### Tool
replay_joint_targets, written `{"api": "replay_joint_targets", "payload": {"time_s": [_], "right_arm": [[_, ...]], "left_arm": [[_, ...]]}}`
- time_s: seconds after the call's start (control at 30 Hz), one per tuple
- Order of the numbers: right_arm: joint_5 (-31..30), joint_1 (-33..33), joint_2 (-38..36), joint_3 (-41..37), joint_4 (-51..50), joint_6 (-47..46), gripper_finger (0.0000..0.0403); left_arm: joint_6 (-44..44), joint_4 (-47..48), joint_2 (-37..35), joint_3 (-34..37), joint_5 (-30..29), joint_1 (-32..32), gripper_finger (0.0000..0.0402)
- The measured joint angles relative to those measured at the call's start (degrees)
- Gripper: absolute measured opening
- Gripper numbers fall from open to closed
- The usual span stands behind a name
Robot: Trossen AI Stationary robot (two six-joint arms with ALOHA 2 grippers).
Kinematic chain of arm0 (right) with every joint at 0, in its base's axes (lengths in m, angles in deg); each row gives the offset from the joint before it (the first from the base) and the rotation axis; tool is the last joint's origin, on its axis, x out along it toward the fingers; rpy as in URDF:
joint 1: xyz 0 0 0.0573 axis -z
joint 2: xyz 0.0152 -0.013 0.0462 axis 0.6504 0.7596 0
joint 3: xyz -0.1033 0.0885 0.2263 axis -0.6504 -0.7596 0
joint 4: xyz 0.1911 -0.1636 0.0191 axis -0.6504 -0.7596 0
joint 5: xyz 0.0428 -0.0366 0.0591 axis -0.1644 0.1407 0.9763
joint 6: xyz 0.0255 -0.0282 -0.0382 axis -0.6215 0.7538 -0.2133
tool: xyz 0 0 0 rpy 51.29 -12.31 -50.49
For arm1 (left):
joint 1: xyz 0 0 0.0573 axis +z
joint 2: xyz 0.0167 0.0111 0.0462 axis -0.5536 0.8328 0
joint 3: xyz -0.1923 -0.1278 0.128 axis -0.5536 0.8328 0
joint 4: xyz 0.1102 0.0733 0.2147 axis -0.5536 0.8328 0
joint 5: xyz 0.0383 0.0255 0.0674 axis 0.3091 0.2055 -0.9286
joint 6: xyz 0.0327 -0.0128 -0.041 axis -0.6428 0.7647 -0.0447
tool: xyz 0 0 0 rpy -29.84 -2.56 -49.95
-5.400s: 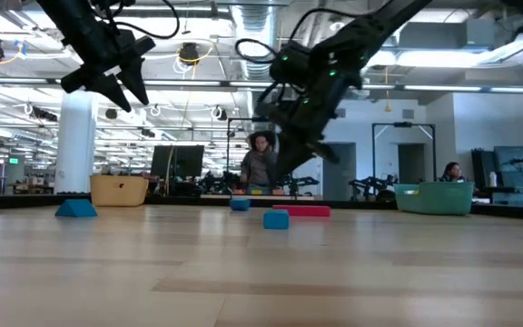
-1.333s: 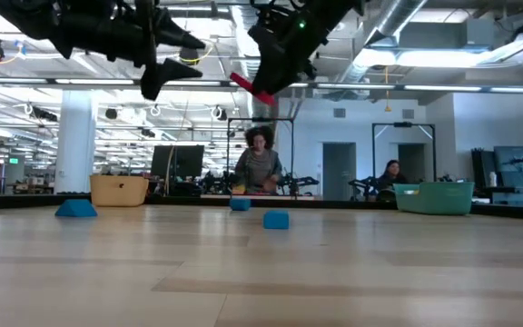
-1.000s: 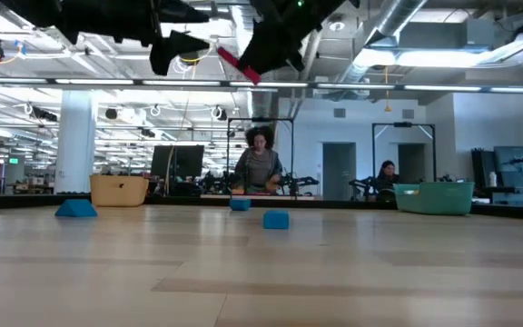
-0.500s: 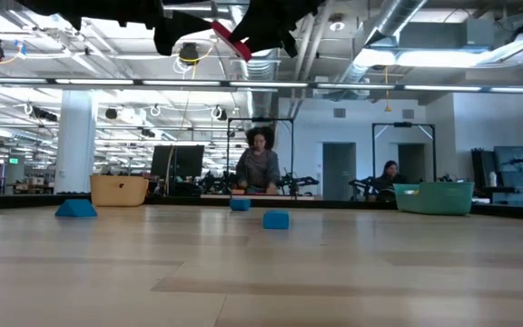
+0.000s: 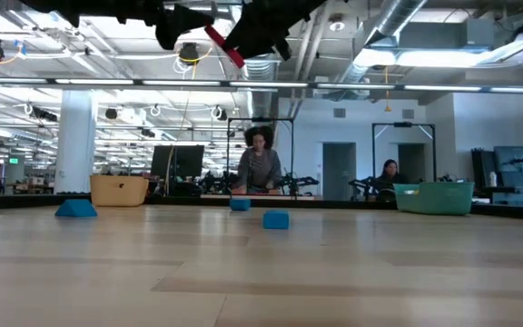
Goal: Sort & place blocks by color
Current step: Put the red block into the orange bin
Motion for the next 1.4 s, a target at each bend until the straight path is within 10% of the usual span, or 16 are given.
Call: {"api": "replay_joint_targets", "payload": {"time_s": [0.23, 1.4], "right_arm": [[-1.25, -0.51, 0.04, -0.02, 1.20, 3.57, 0.0123], [5.97, -2.34, -0.11, -0.04, 10.01, 8.67, 0.0124]], "left_arm": [[-0.82, 1.36, -0.02, 0.00, -11.88, -0.26, 0.0311], [-1.74, 1.50, -5.66, 0.02, -7.22, -0.26, 0.0290]]}}
